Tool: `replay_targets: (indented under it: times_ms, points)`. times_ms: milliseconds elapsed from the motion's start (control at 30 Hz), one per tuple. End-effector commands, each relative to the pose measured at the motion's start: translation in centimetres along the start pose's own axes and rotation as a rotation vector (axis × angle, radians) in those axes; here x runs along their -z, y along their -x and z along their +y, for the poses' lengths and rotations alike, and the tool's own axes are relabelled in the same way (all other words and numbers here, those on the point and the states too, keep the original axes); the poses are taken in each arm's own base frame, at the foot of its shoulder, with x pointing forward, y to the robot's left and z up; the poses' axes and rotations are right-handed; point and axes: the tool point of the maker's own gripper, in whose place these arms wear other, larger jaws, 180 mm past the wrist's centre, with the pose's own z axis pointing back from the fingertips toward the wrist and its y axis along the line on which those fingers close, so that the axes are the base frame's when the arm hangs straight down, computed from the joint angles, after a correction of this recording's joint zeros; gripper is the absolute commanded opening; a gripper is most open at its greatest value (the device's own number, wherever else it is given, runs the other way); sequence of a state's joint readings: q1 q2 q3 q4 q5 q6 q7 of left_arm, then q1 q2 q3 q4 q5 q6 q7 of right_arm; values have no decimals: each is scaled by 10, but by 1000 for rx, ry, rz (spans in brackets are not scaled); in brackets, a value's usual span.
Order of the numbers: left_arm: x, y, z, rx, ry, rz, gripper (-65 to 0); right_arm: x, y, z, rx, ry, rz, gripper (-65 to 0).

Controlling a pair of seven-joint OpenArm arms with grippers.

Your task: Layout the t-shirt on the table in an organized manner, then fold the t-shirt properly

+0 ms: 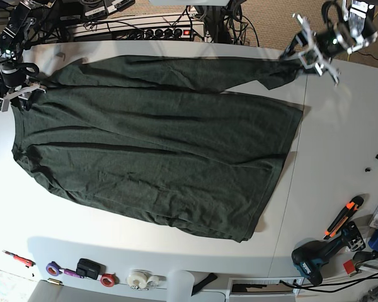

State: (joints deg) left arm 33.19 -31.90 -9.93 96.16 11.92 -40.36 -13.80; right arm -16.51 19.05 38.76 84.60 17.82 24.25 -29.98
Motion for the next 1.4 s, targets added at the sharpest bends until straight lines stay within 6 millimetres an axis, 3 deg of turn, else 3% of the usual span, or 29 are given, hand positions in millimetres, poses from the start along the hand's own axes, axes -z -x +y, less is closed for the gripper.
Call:
replay_targets:
  times_ms: [0,167,233,300,333,733,1000,1367]
  points:
    - [-3,-8,8,8,-14,-28,-407,-1,-19,-7,-22,12,-50,-401]
    - [-2,-15,12,-6,-24,-59,-442,-1,-19,-7,-23,12,-50,-401]
    - [-3,-15,11,-7,-23,-58,-518,-1,-19,-7,-23,12,-50,-401]
    - [-3,-16,11,-9,-22,-69,-637,-1,-19,-7,-22,12,-50,-401]
    - [-4,-19,10,-10,-20,-87,-650,-1,-19,-7,-22,12,-50,-401]
    - [-39,-102,-35,85,88,-455,-650,-1,-19,-7,-23,12,-49,-401]
    - [-59,-161,-48,174,118,-644,-650,-1,-18,-7,-23,12,-46,-401]
    - [-91,-219,-81,263,173,-791,-650,-1,-8,-7,-25,7,9,-402]
